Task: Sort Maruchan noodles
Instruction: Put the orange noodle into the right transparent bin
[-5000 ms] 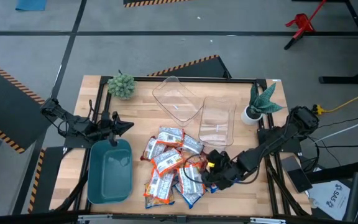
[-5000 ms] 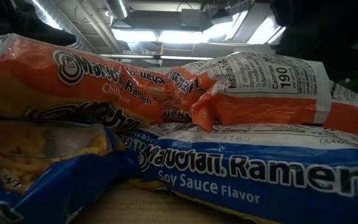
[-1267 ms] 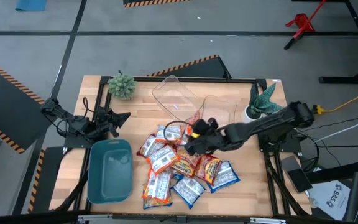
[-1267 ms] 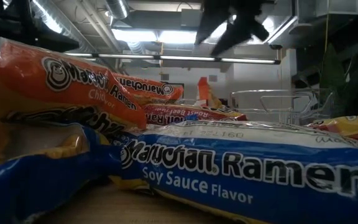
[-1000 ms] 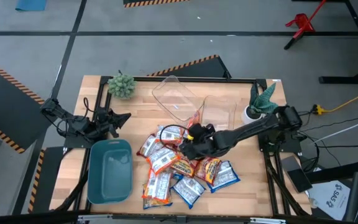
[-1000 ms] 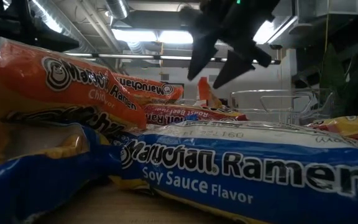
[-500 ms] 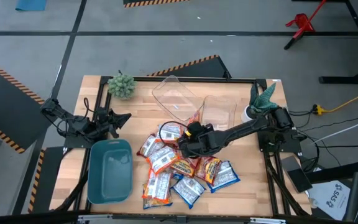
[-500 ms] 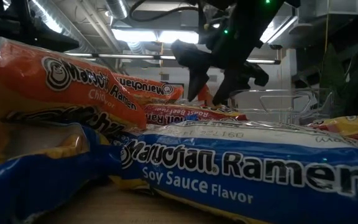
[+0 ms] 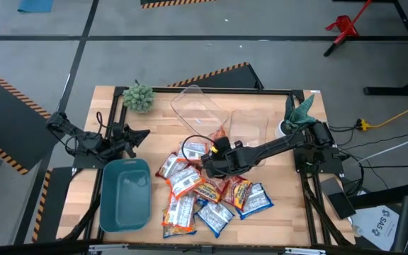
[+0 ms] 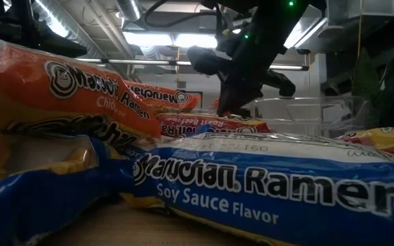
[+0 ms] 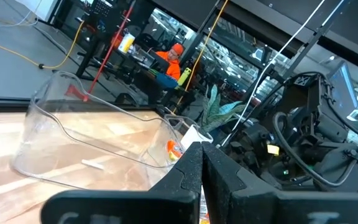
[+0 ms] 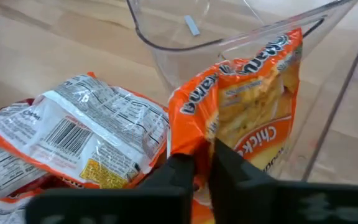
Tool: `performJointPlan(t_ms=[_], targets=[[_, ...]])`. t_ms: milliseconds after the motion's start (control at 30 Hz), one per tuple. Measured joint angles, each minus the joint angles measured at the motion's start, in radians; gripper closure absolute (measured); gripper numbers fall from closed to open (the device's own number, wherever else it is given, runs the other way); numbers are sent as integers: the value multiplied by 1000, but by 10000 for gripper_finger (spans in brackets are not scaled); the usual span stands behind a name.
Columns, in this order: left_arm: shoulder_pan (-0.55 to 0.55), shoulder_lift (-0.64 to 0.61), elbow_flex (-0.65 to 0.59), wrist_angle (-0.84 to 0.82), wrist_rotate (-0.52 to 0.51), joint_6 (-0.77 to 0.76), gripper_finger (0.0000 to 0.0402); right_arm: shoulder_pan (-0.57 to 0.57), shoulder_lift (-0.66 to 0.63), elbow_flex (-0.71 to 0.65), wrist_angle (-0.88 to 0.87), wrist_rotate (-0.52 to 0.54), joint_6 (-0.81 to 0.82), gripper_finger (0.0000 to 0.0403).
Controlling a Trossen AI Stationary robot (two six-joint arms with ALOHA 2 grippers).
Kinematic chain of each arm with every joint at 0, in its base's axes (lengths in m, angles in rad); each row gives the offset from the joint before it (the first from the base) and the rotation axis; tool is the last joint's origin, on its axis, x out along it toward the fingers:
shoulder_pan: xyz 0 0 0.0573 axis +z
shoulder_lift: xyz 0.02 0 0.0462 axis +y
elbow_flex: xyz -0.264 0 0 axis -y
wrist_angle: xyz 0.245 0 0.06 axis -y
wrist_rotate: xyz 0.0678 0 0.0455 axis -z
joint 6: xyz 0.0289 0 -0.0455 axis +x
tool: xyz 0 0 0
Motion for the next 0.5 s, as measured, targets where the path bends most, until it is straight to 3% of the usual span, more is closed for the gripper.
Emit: performJointPlan(t_ms=[233, 500], targets=[[0, 0, 0, -7, -2, 7, 401, 3, -25, -2, -5, -1, 1, 399], [0, 0, -1, -34, -2, 7, 401, 6, -109, 55, -63, 74, -61, 402]])
